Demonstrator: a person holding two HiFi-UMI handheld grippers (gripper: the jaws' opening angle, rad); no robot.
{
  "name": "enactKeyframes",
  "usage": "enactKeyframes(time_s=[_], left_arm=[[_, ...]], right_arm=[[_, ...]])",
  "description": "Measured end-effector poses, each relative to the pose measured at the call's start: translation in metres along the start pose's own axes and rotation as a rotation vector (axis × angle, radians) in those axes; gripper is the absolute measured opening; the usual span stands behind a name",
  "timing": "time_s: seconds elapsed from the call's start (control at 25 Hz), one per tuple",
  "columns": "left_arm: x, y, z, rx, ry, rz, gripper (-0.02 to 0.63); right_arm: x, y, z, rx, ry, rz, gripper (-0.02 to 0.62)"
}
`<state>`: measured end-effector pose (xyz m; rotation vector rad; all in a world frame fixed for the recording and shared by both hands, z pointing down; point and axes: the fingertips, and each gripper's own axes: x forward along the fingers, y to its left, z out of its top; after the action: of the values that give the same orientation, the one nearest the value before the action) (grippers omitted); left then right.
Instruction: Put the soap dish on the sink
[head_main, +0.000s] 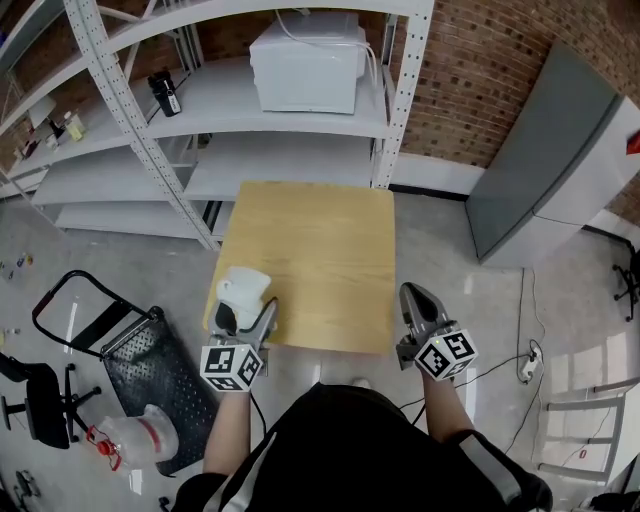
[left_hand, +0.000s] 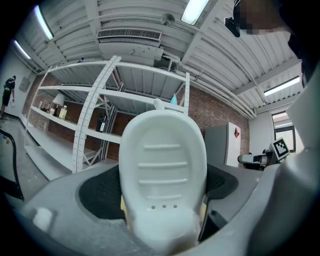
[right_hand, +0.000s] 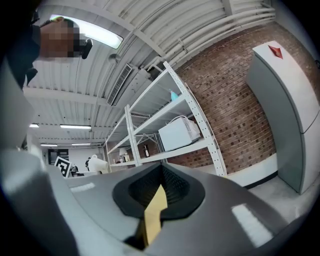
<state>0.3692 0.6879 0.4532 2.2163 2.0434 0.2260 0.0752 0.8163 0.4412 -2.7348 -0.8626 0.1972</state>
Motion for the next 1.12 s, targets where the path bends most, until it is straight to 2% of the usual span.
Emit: enactKeyframes(time_s=[0.44,0.68,0.8,0.96,1.12], left_arm=[[-0.073,0.044,0.012,0.002,-0.034,0.147,0.468],[-0.14,0.08,0.036,0.048,-0.08,0.319,0.468],[-0.172,0.091,0.039,0.043,-0.103,0.411,0.468],[-0.217,0.097,0.042,0.029,-0.145,0.561,0.468],[-0.255,0.091,0.043,0.024,-0.17,0.673,0.468]], right_arm=[[0.043,0.062,-0.016,-0.013,0.019,0.136,0.003],[0.091,0.133,-0.026,0.017,0.018,0.338,0.003],[0.103,0.163,-0.036,0.037,0.05,0.433,0.003],[0.122,0.2,-0.047,0.047,0.107,0.577,0.003],[0.135,0.233,-0.056,0.046,0.151,0.697,0.003]])
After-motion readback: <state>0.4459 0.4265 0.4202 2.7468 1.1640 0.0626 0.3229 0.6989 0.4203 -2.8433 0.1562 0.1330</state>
